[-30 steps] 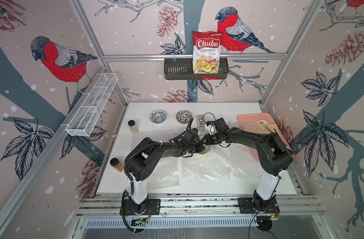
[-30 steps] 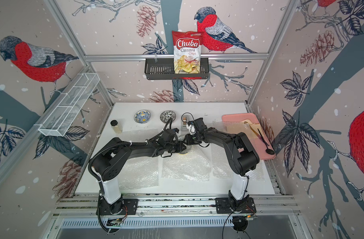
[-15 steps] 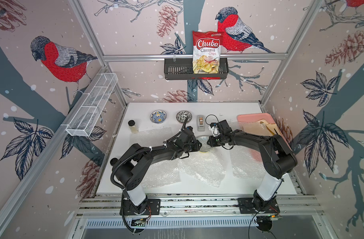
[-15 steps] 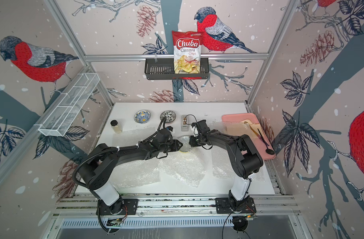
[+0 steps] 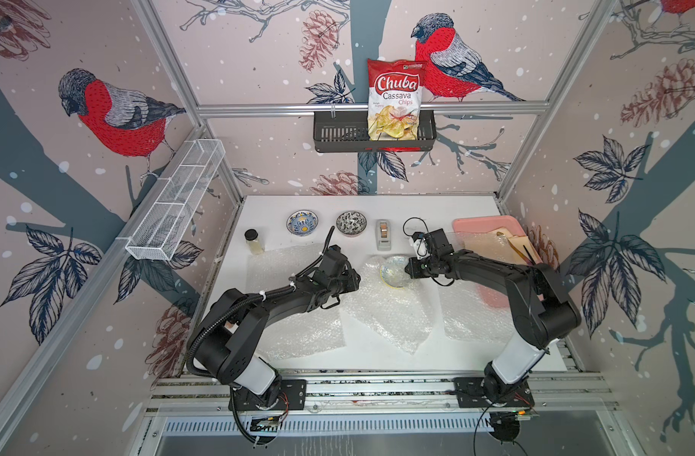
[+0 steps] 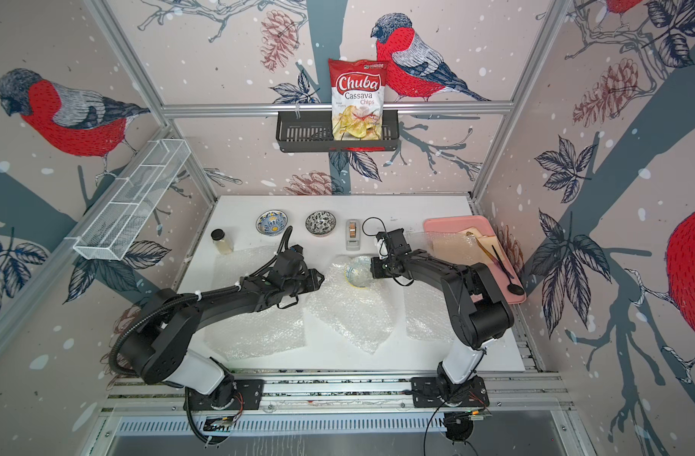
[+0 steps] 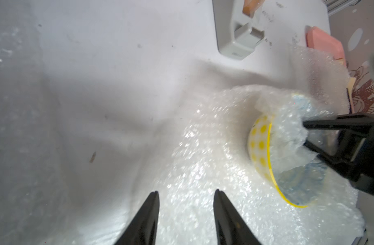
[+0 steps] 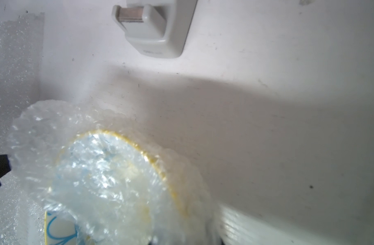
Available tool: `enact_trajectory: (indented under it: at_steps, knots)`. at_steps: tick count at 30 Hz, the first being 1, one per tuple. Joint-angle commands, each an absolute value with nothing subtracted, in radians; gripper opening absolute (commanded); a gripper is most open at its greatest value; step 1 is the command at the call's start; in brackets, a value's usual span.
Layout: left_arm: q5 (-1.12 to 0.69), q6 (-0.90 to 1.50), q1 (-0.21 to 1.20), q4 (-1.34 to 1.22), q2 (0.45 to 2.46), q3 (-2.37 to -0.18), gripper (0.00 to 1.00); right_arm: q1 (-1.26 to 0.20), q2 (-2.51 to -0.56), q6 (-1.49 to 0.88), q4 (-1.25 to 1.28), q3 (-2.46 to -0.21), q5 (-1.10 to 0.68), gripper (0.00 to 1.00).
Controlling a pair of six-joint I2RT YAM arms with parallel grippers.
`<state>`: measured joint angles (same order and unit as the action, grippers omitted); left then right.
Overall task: Wrap bowls in bubble wrap
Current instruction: Wrap the bowl in bubble wrap.
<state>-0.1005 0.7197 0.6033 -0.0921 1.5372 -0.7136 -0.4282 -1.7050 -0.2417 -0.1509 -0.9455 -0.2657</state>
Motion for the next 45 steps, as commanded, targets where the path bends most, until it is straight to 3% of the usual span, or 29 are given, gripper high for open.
enact_trajectory:
  at_steps: [1,12,15,20,24,33,45]
  knots:
    - [-0.078,0.693,0.600,-0.003,1.532,-0.689,0.49,-0.408,-1.681,-0.257,-0.119,-0.930,-0.302,0.16]
    - [-0.122,0.701,0.607,-0.040,1.619,-0.684,0.48,-0.425,-1.693,-0.250,-0.107,-0.933,-0.323,0.16]
    - [-0.143,0.706,0.627,-0.069,1.618,-0.694,0.34,-0.428,-1.690,-0.255,-0.106,-0.931,-0.317,0.16]
    - [-0.160,0.696,0.651,-0.073,1.592,-0.724,0.00,-0.449,-1.678,-0.251,-0.092,-0.919,-0.272,0.16]
    - [-0.204,0.694,0.671,-0.061,1.548,-0.781,0.00,-0.496,-1.690,-0.230,-0.104,-0.928,-0.196,0.16]
    - [-0.314,0.740,0.711,-0.101,1.478,-0.898,0.00,-0.541,-1.723,-0.212,-0.097,-0.937,-0.204,0.16]
    - [-0.333,0.756,0.711,-0.202,1.629,-0.961,0.00,-0.579,-1.724,-0.190,-0.049,-0.915,-0.387,0.15]
